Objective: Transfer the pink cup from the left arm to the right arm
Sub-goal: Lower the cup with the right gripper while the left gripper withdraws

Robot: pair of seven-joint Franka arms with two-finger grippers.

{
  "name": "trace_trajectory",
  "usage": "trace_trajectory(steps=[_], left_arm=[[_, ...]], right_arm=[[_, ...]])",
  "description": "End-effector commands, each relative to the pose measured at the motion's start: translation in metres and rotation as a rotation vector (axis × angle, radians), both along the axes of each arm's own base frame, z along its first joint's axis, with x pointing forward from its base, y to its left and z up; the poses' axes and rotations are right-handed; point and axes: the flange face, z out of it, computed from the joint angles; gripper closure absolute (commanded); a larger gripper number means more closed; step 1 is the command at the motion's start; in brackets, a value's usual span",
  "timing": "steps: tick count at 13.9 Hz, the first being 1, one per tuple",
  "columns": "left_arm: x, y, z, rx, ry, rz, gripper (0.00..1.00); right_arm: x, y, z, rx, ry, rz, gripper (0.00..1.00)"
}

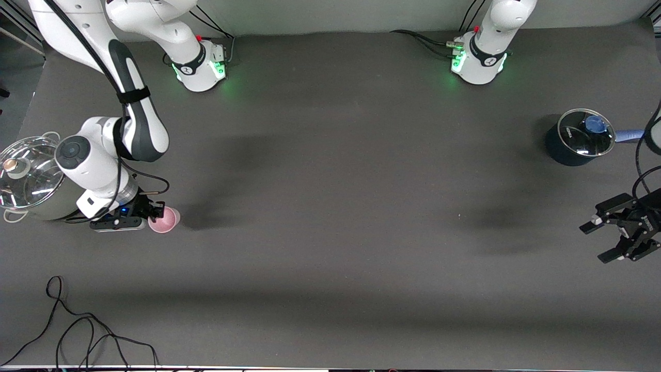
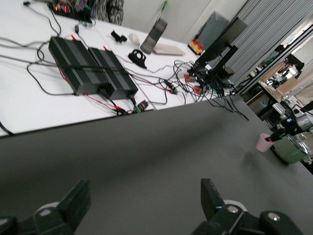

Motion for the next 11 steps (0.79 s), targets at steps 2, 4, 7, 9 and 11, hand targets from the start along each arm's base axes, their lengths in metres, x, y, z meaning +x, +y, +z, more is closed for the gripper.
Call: trace_trajectory(steps=[2,4,7,9,11], left_arm=[[-0.027,-0.029,0.078,0.126,0.247,0.079,0.0],[-0.038,-0.051,0.106,0.231,0.38,0.128,0.0],[-0.061,-0.087,0.132,0.377,0.496,0.135,0.0],[-0.085,-0.11,0.152,0.489,0.55,0.143,0.0],[-0.091,-0.117,0.156,0.532,0.577,0.158,0.0]], right_arm=[[0.004,0.0,-0.016,-0.026,-0.034,0.027,1.0],[0.004,-0.001,-0.016,-0.026,-0.034,0.024,1.0],[0.004,-0.002,-0.015,-0.029,-0.03,0.049,1.0],[0.004,-0.003,-0.015,-0.032,-0.026,0.065,1.0],[0.004,-0.002,-0.013,-0.031,-0.027,0.068,0.77]])
